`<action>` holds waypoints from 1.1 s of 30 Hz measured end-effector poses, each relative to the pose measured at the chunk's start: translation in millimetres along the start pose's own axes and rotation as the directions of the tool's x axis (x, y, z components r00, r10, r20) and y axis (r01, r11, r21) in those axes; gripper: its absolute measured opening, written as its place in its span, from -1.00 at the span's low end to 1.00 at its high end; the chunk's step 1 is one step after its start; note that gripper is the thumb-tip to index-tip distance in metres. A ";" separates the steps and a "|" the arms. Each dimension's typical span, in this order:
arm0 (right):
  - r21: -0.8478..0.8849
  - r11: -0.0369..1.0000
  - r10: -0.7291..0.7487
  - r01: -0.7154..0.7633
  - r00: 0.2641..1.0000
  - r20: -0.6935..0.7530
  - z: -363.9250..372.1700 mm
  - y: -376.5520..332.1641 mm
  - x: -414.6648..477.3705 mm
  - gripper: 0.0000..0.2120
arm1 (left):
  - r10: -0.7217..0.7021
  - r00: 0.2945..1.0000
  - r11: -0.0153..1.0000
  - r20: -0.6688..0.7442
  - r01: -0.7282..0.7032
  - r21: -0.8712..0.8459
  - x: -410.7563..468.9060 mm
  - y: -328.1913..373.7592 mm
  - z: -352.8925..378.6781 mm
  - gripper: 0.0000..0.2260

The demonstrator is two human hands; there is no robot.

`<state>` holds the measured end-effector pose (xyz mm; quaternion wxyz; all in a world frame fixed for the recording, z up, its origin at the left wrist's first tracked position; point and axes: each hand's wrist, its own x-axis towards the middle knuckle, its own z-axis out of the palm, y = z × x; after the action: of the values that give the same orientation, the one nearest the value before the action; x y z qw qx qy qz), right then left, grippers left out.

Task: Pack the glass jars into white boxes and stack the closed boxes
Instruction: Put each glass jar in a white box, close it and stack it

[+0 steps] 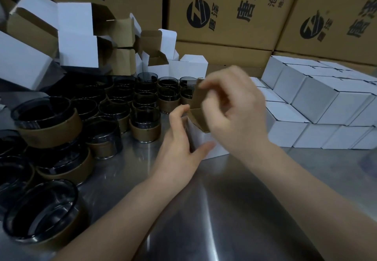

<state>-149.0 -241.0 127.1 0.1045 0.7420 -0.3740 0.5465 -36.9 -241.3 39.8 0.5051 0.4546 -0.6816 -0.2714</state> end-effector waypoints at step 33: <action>0.121 0.823 0.283 -0.555 0.586 0.760 20.5 -10.0 77.8 -0.59 | 0.021 0.997 0.997 0.078 -0.027 0.072 0.3 1.8 1.0 -0.32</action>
<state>-117.7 -279.9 191.0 -0.3148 0.7878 -0.4489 0.2808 -38.5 -240.9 41.0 0.4647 0.4536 -0.7155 -0.2574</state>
